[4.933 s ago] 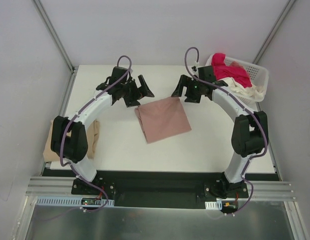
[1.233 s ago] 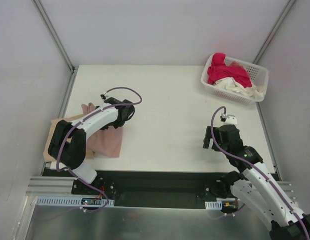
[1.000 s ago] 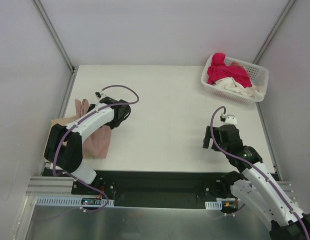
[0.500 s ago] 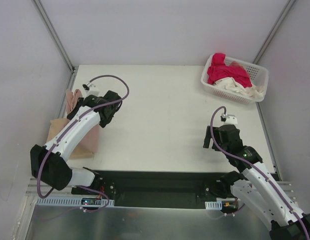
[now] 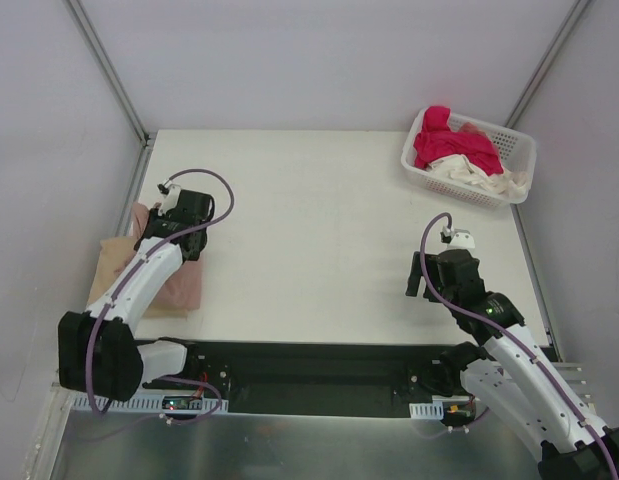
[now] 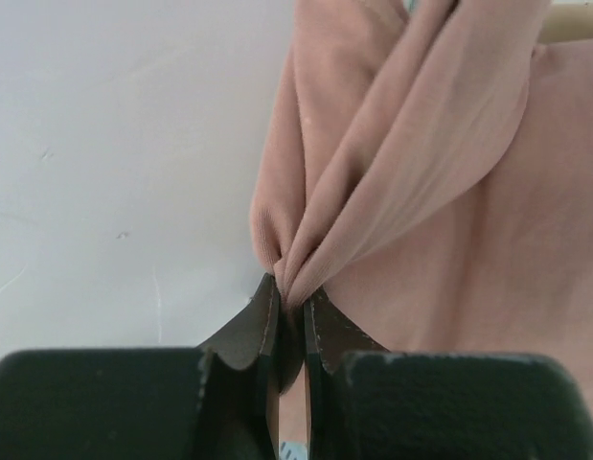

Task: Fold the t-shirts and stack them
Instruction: Put the neatly folded tshirt into the corner of the board with the left arm

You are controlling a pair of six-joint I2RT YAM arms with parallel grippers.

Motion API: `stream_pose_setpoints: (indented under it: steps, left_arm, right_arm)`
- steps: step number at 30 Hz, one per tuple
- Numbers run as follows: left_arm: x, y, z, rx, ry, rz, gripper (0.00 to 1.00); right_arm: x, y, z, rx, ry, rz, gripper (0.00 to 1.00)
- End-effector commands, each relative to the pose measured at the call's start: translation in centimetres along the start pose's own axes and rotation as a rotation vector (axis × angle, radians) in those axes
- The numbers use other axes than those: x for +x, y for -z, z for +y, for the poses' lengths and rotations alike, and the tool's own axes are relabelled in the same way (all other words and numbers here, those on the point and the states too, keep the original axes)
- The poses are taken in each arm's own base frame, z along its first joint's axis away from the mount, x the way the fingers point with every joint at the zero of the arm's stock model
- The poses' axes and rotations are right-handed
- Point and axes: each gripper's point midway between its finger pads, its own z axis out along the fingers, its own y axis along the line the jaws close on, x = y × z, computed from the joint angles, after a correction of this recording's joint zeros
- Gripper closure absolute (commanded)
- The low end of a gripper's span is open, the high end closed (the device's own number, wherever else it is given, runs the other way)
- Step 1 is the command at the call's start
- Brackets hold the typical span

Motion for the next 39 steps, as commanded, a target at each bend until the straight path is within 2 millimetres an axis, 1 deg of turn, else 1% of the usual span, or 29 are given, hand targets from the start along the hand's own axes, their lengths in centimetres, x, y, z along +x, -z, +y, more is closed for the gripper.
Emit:
stream_pose_setpoints:
  steps: [1, 2, 3, 7, 9, 11, 13, 14, 16, 17, 19, 21, 24, 26, 27, 29, 31, 32, 33, 34, 35, 36, 38, 39]
  left_arm:
    - [-2.3, -2.7, 0.1, -0.022, 0.026, 0.025, 1.00]
    - [-2.6, -3.1, 0.8, -0.045, 0.051, 0.038, 1.00]
    - [-2.1, -4.2, 1.3, -0.068, 0.077, 0.075, 1.00]
    - [-2.4, -5.4, 1.9, -0.081, 0.093, 0.101, 1.00]
    - [-3.3, -5.2, 1.9, -0.044, 0.079, 0.081, 1.00]
    - [-3.7, -4.8, 2.6, -0.047, 0.105, 0.061, 1.00]
    - [-4.3, -4.1, 3.1, -0.013, 0.128, 0.010, 1.00]
    - [-4.6, -3.6, 4.0, -0.009, 0.141, -0.024, 1.00]
    - [-4.8, -3.2, 3.9, 0.024, 0.133, -0.061, 1.00]
    - [-4.8, -2.8, 4.6, 0.021, 0.128, -0.080, 1.00]
    - [-4.2, -2.7, 4.7, 0.015, 0.120, -0.084, 1.00]
    - [-4.1, -2.7, 5.0, -0.002, 0.133, -0.099, 1.00]
    - [-3.0, -3.2, 3.8, 0.012, 0.124, -0.080, 0.99]
    - [-2.1, -3.9, 2.8, 0.009, 0.113, -0.050, 0.94]
    - [-1.8, -4.2, 2.5, 0.003, 0.110, -0.037, 0.90]
    - [-0.7, -5.1, 2.2, -0.031, 0.102, 0.009, 0.88]
    - [0.2, -6.1, 3.0, -0.086, 0.133, 0.055, 0.88]
    - [0.9, -6.8, 3.0, -0.108, 0.140, 0.087, 0.88]
    - [1.8, -7.5, 4.0, -0.153, 0.171, 0.128, 0.86]
    - [2.3, -7.9, 4.2, -0.169, 0.184, 0.152, 0.75]
    - [2.7, -8.5, 3.8, -0.168, 0.187, 0.176, 0.52]
    - [2.7, -8.7, 3.7, -0.165, 0.178, 0.182, 0.01]
    - [2.2, -9.0, 3.8, -0.180, 0.174, 0.193, 0.01]
    - [1.6, -8.9, 4.8, -0.222, 0.192, 0.192, 0.00]
  right_arm:
    - [-0.5, 0.0, -0.3, 0.014, -0.007, -0.031, 0.03]
    - [-0.6, 0.0, -0.3, 0.014, -0.009, -0.032, 0.03]
    - [-0.5, 0.0, -0.3, 0.016, -0.008, -0.030, 0.03]
    - [-0.4, -0.1, -0.3, 0.015, -0.004, -0.025, 0.03]
    - [-0.4, -0.1, -0.2, 0.014, -0.004, -0.023, 0.03]
    - [-0.4, -0.1, -0.3, 0.016, -0.004, -0.024, 0.03]
    - [-0.4, -0.1, -0.2, 0.013, -0.002, -0.023, 0.03]
    - [-0.4, -0.1, -0.2, 0.013, -0.002, -0.021, 0.03]
    - [-0.4, -0.1, -0.1, 0.011, -0.002, -0.020, 0.03]
    - [-0.3, -0.2, -0.1, 0.011, -0.001, -0.015, 0.03]
    - [-0.4, -0.2, 0.0, 0.007, 0.003, -0.014, 0.03]
    - [-0.4, -0.2, 0.0, 0.006, 0.002, -0.013, 0.03]
    - [-0.3, -0.1, -0.1, 0.006, 0.001, -0.016, 0.03]
    - [-0.4, -0.1, 0.0, 0.002, 0.000, -0.018, 0.03]
    - [-0.4, -0.1, 0.0, 0.001, 0.000, -0.017, 0.03]
    - [-0.3, -0.1, 0.0, 0.001, 0.000, -0.016, 0.03]
    - [-0.4, -0.1, 0.0, 0.003, -0.001, -0.018, 0.03]
    - [-0.4, -0.1, 0.0, 0.000, 0.001, -0.019, 0.03]
    - [-0.3, -0.1, 0.0, 0.002, 0.001, -0.018, 0.03]
    - [-0.3, -0.1, 0.0, 0.002, -0.001, -0.017, 0.03]
    - [-0.3, -0.1, 0.1, -0.001, 0.000, -0.018, 0.03]
    - [-0.4, -0.1, 0.1, -0.002, 0.000, -0.019, 0.03]
    - [-0.4, -0.1, 0.1, -0.004, 0.000, -0.018, 0.03]
    - [-0.4, -0.1, 0.2, -0.009, 0.000, -0.020, 0.03]
